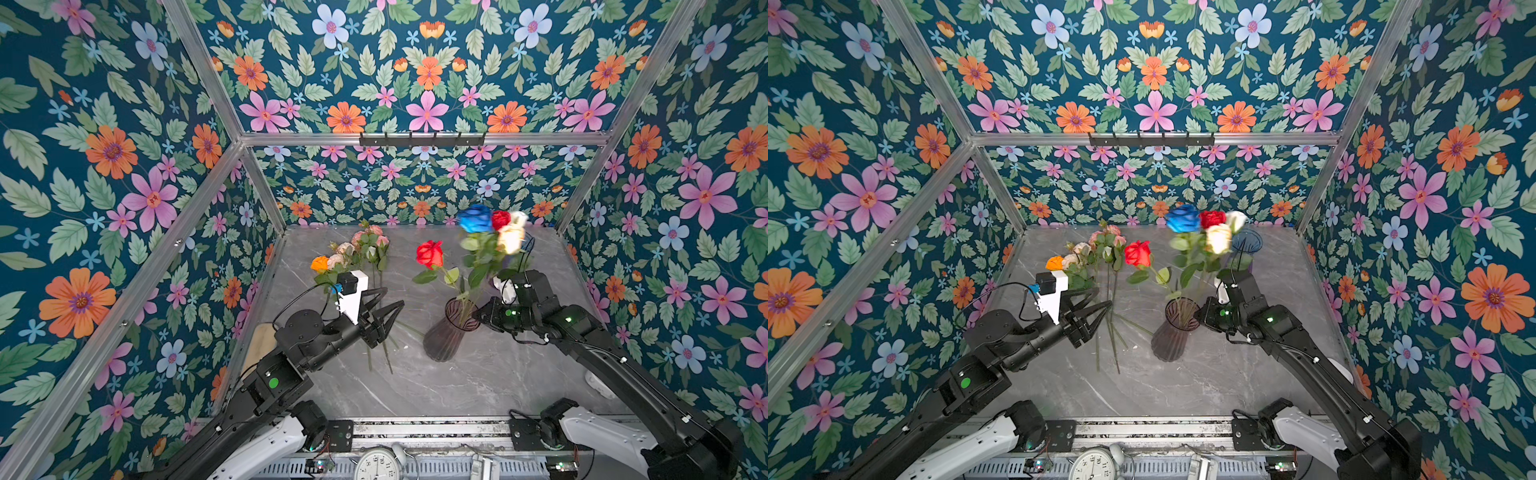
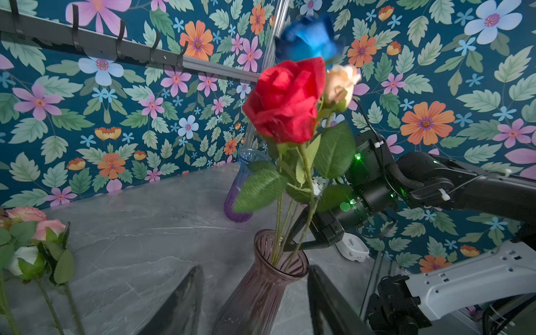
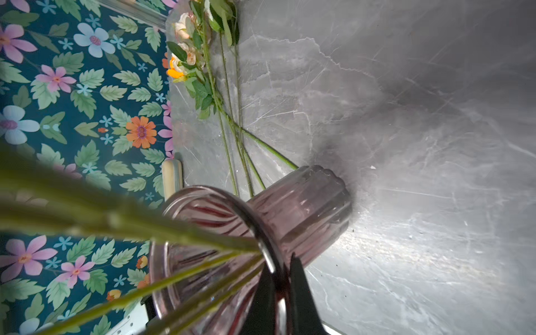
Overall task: Arrange flowers in a vase
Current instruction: Pick up the vase from the center of the table, then place the vase at the top-center of the table.
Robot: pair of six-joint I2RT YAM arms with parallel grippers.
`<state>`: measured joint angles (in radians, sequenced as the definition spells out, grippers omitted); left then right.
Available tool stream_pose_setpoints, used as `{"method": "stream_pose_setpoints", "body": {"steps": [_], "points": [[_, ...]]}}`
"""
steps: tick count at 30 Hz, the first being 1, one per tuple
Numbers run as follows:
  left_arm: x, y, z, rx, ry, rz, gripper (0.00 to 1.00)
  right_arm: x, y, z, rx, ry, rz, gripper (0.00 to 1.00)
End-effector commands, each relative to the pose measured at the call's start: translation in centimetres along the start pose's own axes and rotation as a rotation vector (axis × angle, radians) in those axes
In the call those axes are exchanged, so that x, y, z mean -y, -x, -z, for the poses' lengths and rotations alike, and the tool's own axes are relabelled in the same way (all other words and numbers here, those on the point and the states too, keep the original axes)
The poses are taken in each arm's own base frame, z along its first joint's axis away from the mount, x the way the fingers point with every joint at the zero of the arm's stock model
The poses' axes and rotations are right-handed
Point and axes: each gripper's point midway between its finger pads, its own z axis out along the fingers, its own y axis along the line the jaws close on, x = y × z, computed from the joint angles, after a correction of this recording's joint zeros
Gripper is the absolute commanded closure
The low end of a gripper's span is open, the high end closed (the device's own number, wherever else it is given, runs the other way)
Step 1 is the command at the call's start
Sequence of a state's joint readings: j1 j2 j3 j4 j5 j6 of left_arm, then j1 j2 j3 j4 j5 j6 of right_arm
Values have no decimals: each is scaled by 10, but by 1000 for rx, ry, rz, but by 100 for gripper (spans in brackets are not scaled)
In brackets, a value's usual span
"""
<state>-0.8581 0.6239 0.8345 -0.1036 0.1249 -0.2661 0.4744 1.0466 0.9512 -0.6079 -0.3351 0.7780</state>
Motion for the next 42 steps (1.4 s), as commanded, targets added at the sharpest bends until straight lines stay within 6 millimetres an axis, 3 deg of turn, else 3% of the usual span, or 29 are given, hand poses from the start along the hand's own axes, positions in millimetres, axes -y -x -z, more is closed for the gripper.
{"method": "stream_pose_setpoints", "body": {"steps": [1,5,8,15,19,24,31,42], "points": [[-5,11,7,25,39,-24,40,-6,11,4,39,-3,22,100],[-9,16,12,29,73,-43,39,-24,31,8,73,4,41,100],[-13,17,11,17,103,-63,39,-45,57,9,98,1,74,100],[-32,29,17,61,226,-114,40,-87,147,3,210,44,118,100],[-44,32,23,98,293,-144,41,-106,191,-14,251,33,175,100],[-45,30,18,89,293,-178,41,-109,233,-64,221,-2,182,100],[-44,26,13,70,284,-192,40,-95,255,-119,143,-64,158,100],[-48,23,20,52,311,-213,39,-69,257,-140,122,-137,116,100]]}}
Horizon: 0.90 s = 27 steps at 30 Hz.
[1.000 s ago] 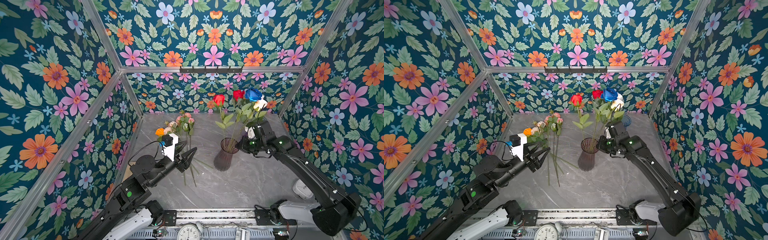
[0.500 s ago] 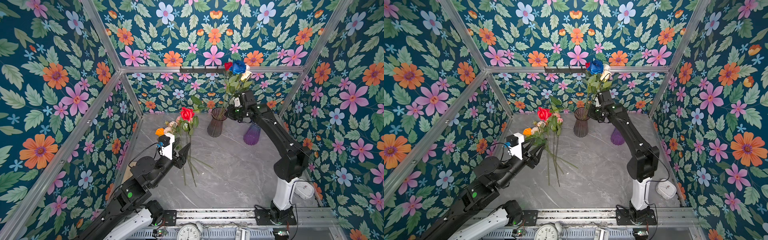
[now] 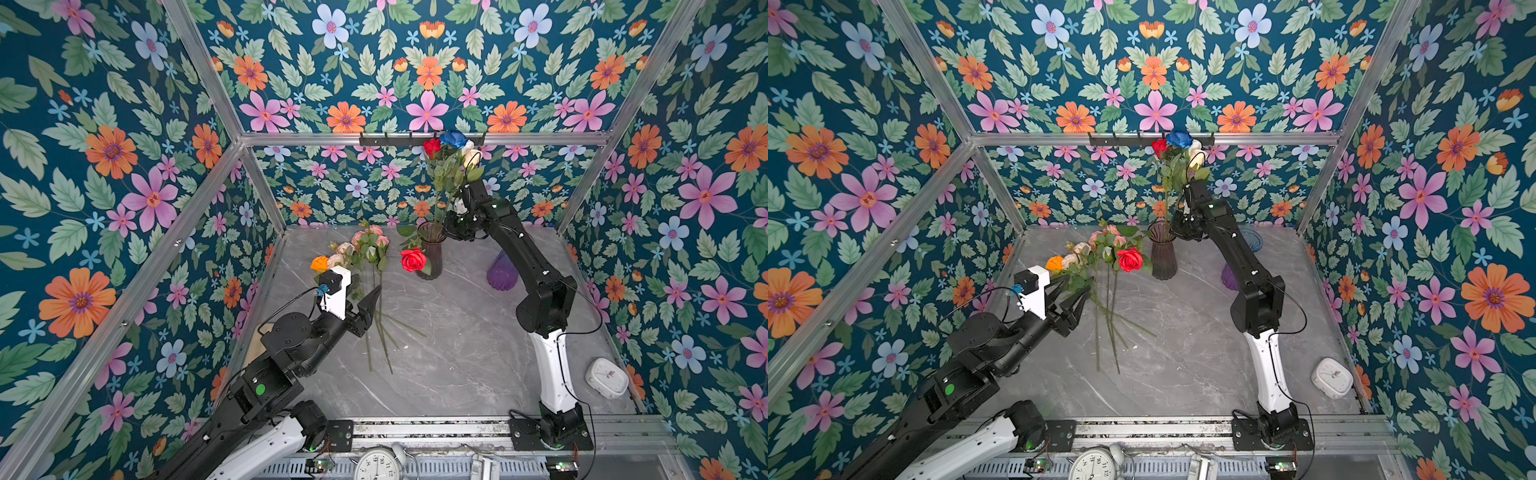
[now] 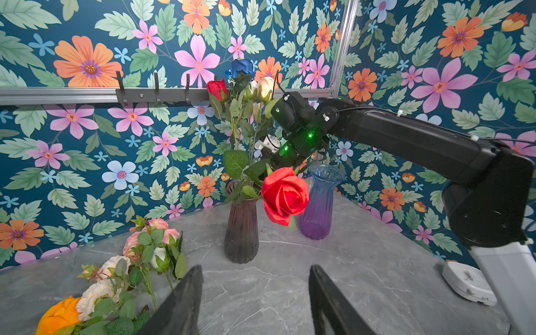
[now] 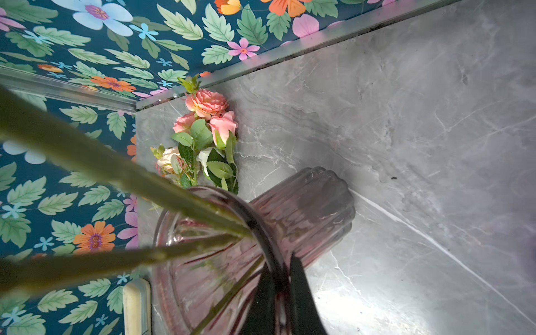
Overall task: Arrange flowers in a vase
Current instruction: Place the vase at the top-center of the table.
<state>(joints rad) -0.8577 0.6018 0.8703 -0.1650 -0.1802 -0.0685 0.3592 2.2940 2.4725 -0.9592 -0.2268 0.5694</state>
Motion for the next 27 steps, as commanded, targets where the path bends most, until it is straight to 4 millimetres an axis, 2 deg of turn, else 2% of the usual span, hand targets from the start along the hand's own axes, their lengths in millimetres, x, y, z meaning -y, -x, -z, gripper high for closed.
{"method": "stream_pose_setpoints", "body": {"steps": [1,10,17,24,27], "points": [[-2,2,2,6,8,-17,39,-8,9,2,40,36,4,100],[-2,-1,0,1,9,-18,39,3,-8,-6,20,37,-5,100],[0,1,-3,4,2,-21,39,4,-12,-7,13,48,-4,100],[0,1,-3,1,3,-20,39,0,-10,-6,17,59,0,84],[0,2,-2,4,2,-20,40,0,-9,-6,16,62,-1,82]]}}
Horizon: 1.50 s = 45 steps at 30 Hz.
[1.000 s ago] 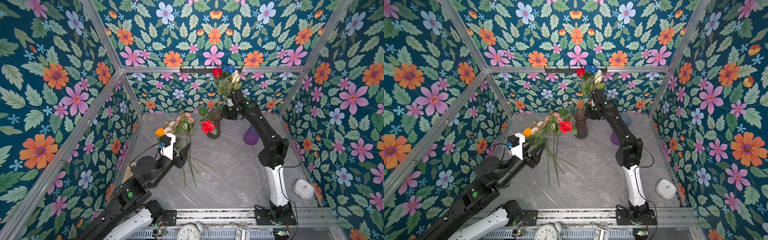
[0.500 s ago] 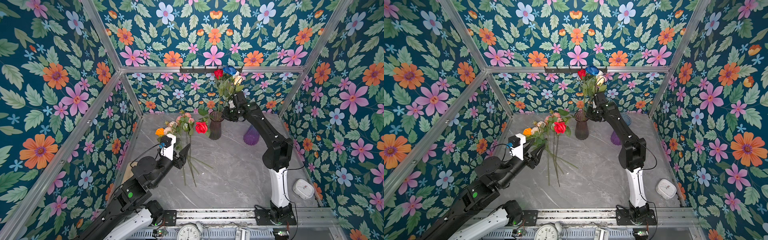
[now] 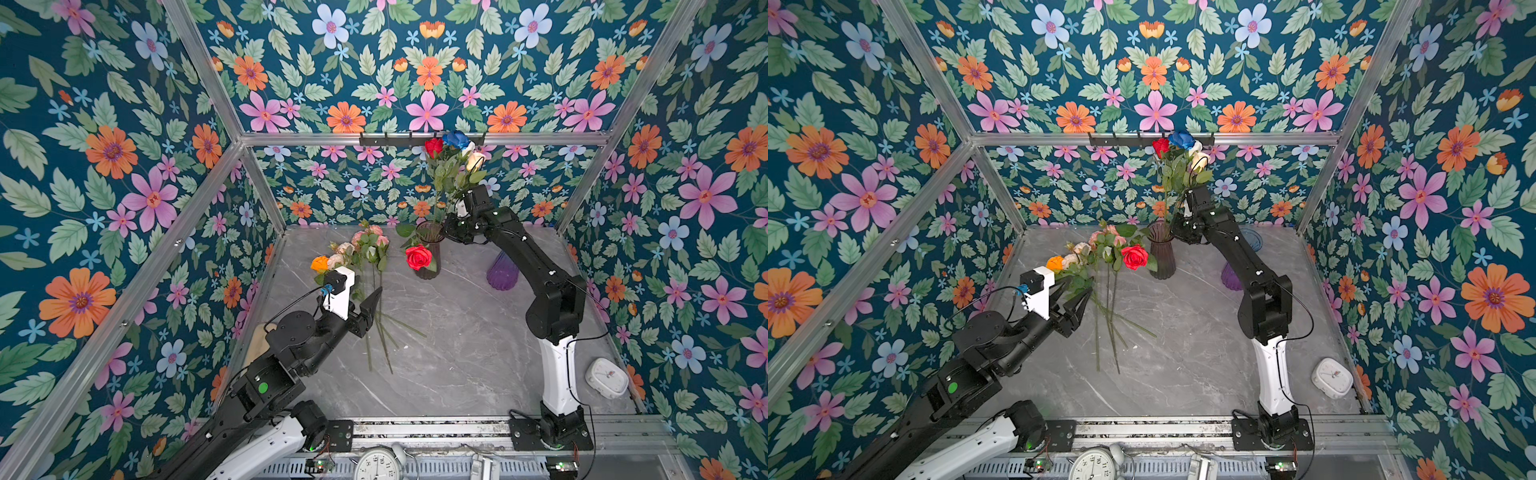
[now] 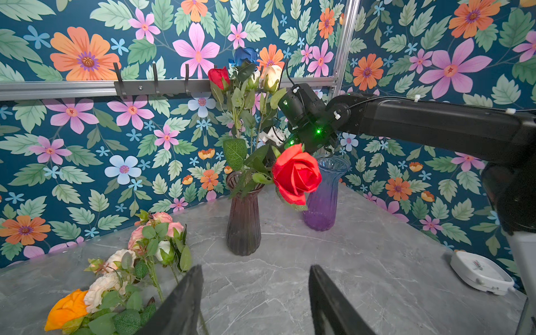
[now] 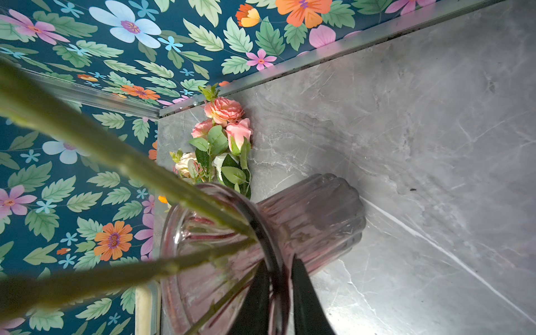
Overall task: Arrange flowers in a vase
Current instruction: Place the vase at the top-center of the table.
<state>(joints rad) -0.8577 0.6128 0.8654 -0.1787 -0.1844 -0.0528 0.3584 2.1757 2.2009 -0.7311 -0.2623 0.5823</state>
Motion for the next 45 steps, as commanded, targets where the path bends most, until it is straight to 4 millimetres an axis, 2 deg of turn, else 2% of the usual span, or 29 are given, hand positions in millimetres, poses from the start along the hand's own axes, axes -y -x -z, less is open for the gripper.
{"method": "stream_pose_setpoints", "body": {"steps": [1,12,18,20,25,28,31,35,37,40,42,45], "points": [[0,11,2,35,-3,4,40,1,-5,-1,-23,-4,-6,81],[-1,15,5,41,0,-1,39,-4,0,1,-17,5,-4,73],[-1,16,6,42,2,-5,39,-6,3,3,-9,10,0,50],[-2,16,5,40,5,-8,40,-8,4,7,-4,11,3,45],[-1,16,5,36,3,-10,39,-13,5,22,5,15,19,44],[-1,16,5,37,3,-8,39,-15,3,44,25,9,35,44],[-1,17,6,37,0,-2,39,-10,-4,75,57,-12,45,48],[-1,16,7,40,0,10,39,18,-17,124,107,-35,-4,55],[-1,15,7,40,-4,15,39,40,-20,157,155,-30,-59,58],[2,14,6,40,-17,22,39,89,-23,196,211,-92,-134,61],[3,13,4,42,-22,26,39,118,-26,214,227,-133,-184,61],[6,13,0,41,-35,31,39,144,-28,231,245,-175,-218,58]]}}
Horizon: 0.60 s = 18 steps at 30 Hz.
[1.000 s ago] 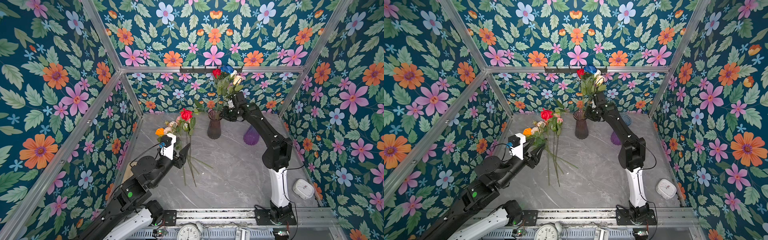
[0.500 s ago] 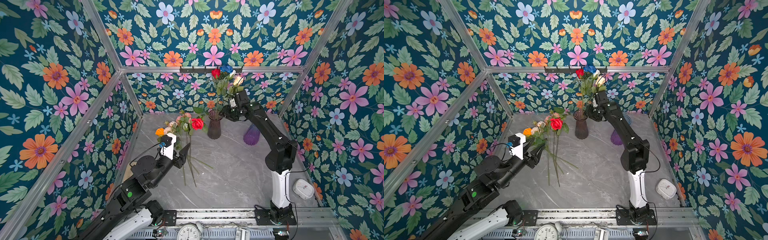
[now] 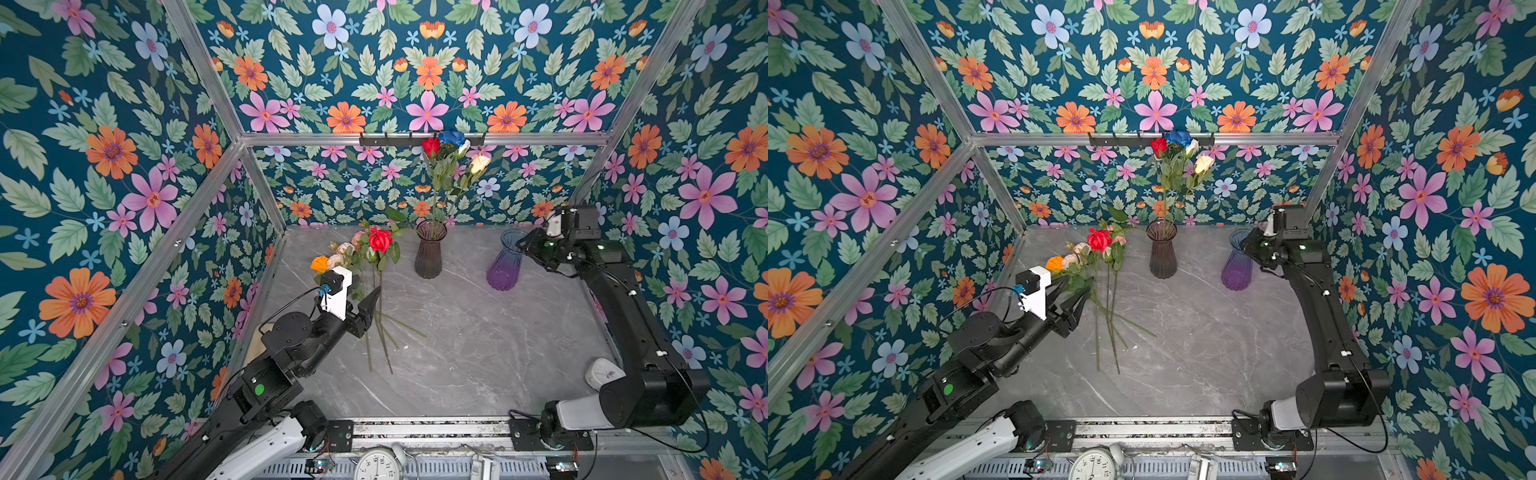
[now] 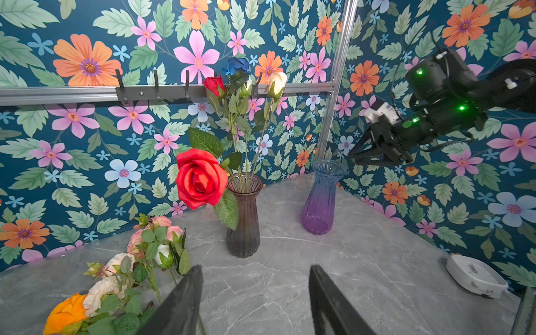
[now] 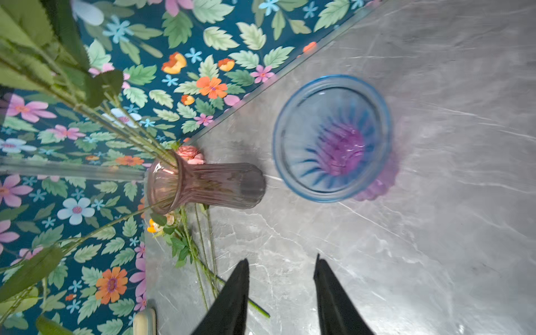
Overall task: Arrange flowers in a vase
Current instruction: Place the vase at the top-center of the table, then pick up the vase from the top-right of the table.
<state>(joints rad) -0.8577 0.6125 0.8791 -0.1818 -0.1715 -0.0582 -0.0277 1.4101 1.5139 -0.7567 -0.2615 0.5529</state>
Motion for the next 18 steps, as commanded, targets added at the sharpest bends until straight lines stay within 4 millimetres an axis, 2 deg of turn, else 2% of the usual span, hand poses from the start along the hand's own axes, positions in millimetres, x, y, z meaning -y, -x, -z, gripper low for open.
{"method": "stream_pose_setpoints", "body": {"steps": [1,4,9,13,18], "points": [[5,8,-3,32,-26,26,39,19,0,7,-10,-35,4,57],[8,9,-7,32,-39,32,39,33,5,-2,-36,-64,-5,55],[11,10,-7,35,-52,42,39,51,17,-29,-79,-31,-81,55],[10,10,-7,36,-50,50,39,48,26,-46,-113,3,-89,55],[10,9,-7,33,-49,53,39,42,36,-50,-100,27,-91,56]]}}
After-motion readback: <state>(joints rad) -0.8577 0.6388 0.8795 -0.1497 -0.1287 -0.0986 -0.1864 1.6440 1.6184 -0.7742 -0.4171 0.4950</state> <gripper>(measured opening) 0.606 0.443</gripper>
